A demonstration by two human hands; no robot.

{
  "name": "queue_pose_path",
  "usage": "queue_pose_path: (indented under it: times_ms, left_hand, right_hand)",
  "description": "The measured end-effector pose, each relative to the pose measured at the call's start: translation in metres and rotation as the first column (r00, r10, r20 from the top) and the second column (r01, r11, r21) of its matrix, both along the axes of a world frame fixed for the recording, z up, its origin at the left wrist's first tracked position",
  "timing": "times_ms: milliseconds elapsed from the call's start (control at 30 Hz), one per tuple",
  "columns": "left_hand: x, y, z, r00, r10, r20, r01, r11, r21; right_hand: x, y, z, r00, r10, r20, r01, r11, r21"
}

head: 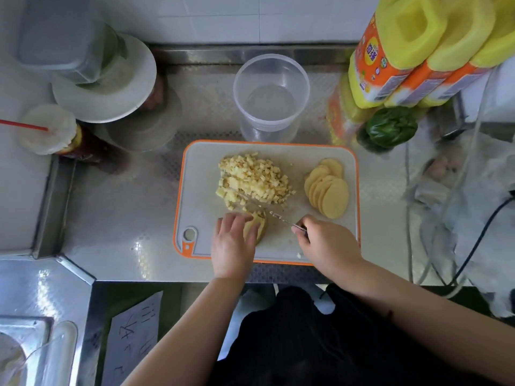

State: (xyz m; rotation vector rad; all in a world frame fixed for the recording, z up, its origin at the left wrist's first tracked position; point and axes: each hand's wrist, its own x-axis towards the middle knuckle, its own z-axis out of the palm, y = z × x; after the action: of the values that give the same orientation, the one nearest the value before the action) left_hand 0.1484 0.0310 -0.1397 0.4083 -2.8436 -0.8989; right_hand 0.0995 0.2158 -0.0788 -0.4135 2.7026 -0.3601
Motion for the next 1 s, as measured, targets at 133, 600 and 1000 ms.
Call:
queue_pose_path:
  times_ms: [133, 600, 1000]
  left_hand:
    - [-0.005, -0.005, -0.009, 0.993, -0.112, -0.022, 0.111, 0.992, -0.052]
    - [-0.007, -0.008, -0.020, 0.991, -0.097, -0.088, 0.098, 0.995, 0.008]
    - [-0.002, -0.011, -0.027, 0.992, -0.078, -0.099, 0.078, 0.997, -0.006]
  right_hand:
    - [0.000, -0.005, 0.004, 0.990, 0.133, 0.055, -0.138, 0.985, 0.104]
    - [-0.011, -0.014, -0.021, 0.973, 0.169, 0.157, -0.207, 0.941, 0.268]
    - [-0.026, -0.018, -0.021, 0.955, 0.096, 0.281, -0.137, 0.982, 0.132]
